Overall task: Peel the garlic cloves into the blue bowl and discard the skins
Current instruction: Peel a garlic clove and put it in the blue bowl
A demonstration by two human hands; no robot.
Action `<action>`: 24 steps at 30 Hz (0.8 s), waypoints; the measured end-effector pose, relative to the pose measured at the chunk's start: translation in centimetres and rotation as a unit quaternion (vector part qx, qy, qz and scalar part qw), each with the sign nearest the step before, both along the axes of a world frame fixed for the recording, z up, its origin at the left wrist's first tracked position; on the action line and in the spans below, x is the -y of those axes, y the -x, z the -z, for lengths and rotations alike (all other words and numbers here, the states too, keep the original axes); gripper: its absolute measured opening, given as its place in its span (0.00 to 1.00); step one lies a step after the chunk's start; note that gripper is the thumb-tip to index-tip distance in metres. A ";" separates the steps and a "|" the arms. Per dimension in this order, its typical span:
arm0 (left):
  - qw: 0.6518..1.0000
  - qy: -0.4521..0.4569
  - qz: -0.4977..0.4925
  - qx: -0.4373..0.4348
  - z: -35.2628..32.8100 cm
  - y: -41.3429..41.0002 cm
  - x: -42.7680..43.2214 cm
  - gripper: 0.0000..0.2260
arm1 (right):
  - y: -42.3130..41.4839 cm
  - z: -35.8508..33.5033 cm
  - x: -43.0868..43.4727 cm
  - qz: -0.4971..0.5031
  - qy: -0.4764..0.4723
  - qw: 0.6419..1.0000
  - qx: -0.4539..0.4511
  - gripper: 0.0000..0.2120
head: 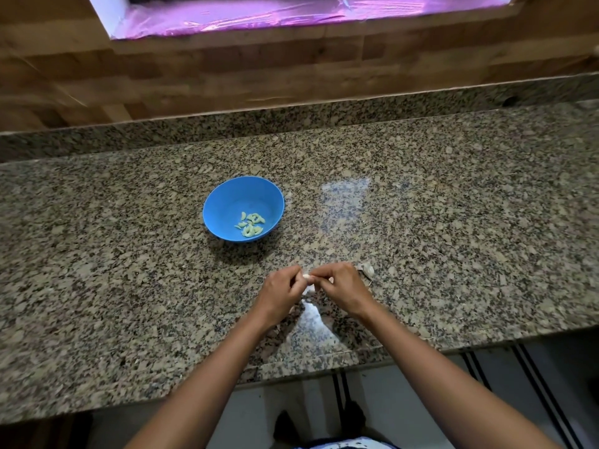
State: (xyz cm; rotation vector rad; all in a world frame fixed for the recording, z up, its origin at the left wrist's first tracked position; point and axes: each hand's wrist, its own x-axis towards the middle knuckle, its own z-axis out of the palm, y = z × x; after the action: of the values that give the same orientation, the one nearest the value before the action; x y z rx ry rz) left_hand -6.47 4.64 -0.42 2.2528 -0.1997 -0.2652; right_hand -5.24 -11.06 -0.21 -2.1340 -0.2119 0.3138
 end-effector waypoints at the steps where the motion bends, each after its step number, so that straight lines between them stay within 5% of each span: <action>1: 1.000 -0.008 0.008 0.009 -0.1 0.0 0.0 0.10 | 0.1 0.0 0.1 -0.002 0.005 1.000 0.004 0.07; 10: 0.998 0.046 -0.027 0.018 -0.4 -0.9 -0.3 0.11 | 0.4 0.5 1.0 0.047 -0.008 0.999 -0.007 0.08; 14: 0.997 0.046 -0.054 -0.033 -0.4 -1.2 -1.1 0.03 | 1.1 0.7 1.1 0.067 -0.059 0.996 -0.025 0.06; 17: 0.996 0.026 -0.071 -0.047 -0.3 -0.4 -0.6 0.11 | 1.3 0.9 1.3 0.065 -0.070 0.994 -0.056 0.04; 24: 0.998 -0.002 0.005 0.059 -1.2 0.7 1.1 0.08 | 0.9 0.5 1.4 0.036 -0.092 0.986 -0.133 0.06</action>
State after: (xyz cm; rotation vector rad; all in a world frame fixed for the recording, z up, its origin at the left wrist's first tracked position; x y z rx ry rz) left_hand -7.18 3.57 0.74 2.2728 -0.2715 -0.1385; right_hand -6.15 -12.48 -0.71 -1.8901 -0.0086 0.5127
